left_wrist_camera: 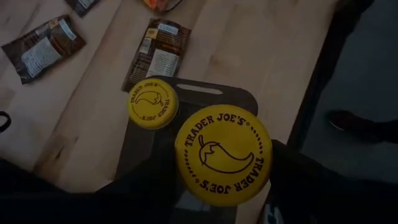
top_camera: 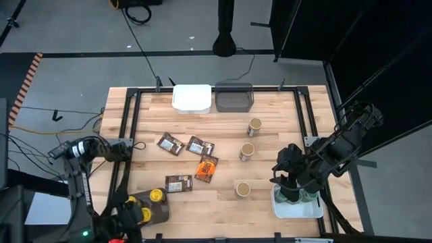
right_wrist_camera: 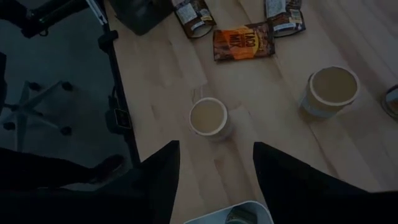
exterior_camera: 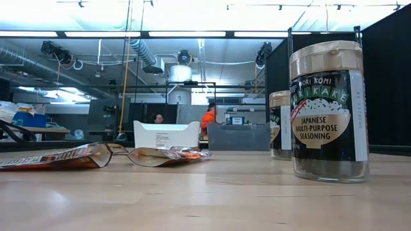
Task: Sort spices by type
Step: Put the yellow seasoning bottle into the bottom black bin
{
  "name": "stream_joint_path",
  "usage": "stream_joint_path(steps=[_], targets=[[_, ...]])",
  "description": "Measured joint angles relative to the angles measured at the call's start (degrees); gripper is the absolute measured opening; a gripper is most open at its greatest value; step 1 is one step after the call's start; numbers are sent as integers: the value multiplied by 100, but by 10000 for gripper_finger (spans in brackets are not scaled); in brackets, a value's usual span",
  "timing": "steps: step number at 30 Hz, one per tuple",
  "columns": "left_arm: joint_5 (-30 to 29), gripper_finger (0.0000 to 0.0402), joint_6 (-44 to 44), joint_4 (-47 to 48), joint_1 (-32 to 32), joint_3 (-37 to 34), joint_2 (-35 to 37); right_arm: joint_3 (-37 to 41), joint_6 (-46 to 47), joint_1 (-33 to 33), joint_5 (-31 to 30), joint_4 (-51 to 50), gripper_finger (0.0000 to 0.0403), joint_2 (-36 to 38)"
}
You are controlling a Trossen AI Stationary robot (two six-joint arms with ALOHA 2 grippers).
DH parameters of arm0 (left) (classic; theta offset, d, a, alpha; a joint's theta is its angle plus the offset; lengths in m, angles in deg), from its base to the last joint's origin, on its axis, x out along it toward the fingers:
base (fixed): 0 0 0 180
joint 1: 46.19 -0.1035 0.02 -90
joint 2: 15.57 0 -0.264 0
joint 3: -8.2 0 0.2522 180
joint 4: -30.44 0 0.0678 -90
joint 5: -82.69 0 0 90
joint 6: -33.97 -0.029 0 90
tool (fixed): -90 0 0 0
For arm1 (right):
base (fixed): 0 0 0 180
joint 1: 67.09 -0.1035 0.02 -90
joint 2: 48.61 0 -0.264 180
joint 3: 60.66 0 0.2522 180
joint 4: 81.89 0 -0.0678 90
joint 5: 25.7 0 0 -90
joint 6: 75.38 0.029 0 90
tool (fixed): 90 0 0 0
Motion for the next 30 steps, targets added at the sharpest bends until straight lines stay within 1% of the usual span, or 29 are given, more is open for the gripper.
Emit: stream_joint_path(steps=[2, 8, 13, 18, 24, 28, 30], targets=[[-23, 214, 163, -66, 20, -142, -31, 0, -3, 0, -2, 0, 212, 0], [-8, 214, 1083, -126, 190, -967, 46, 0, -46, 0, -2, 0, 212, 0], [-47, 214, 1233, -1176, 222, -1816, 429, 0, -46, 0, -2, -9, 212, 0], [-31, 214, 1261, -1815, 227, -2541, 666, 0, -46, 0, -2, -22, 212, 0], [-172, 214, 1261, -2297, 230, -2920, 689, 0, -46, 0, -2, -20, 212, 0], [-209, 214, 1261, -2330, 231, -2955, 691, 0, -48, 0, -2, -25, 212, 0], [-190, 223, 1251, -2319, 231, -2929, 691, 0, -48, 0, -2, -28, 212, 0]])
